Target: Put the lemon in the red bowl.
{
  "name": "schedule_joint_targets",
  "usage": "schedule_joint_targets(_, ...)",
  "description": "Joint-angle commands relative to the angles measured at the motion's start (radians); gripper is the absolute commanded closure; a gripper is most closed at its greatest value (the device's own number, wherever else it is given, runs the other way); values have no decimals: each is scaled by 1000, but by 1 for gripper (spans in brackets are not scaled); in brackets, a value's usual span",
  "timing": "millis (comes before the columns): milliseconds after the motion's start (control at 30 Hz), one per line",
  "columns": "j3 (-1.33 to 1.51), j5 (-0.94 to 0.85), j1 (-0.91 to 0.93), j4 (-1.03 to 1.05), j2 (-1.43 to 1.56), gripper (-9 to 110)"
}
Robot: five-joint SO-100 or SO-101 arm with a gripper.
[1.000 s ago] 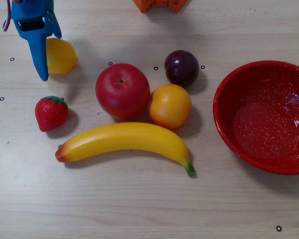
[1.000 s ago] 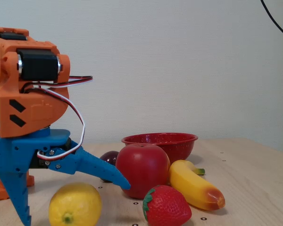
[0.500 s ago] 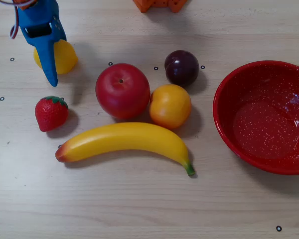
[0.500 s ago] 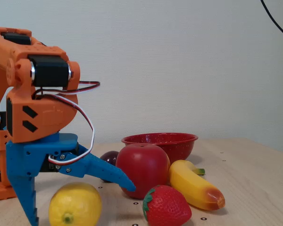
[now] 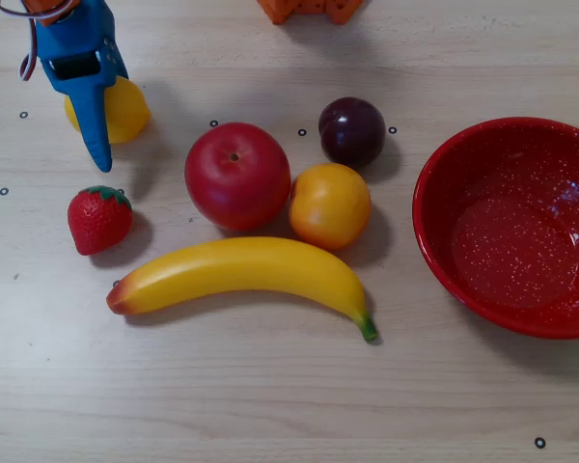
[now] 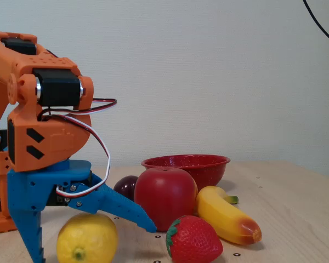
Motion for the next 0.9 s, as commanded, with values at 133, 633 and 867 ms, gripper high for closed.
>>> schedule_joint_targets(133,-17,-32,29,-17,63,44)
schedule_joint_targets(633,11,-40,17,-17,91,53)
schedule_joint_targets(867,29,-41,9,-29,103,57)
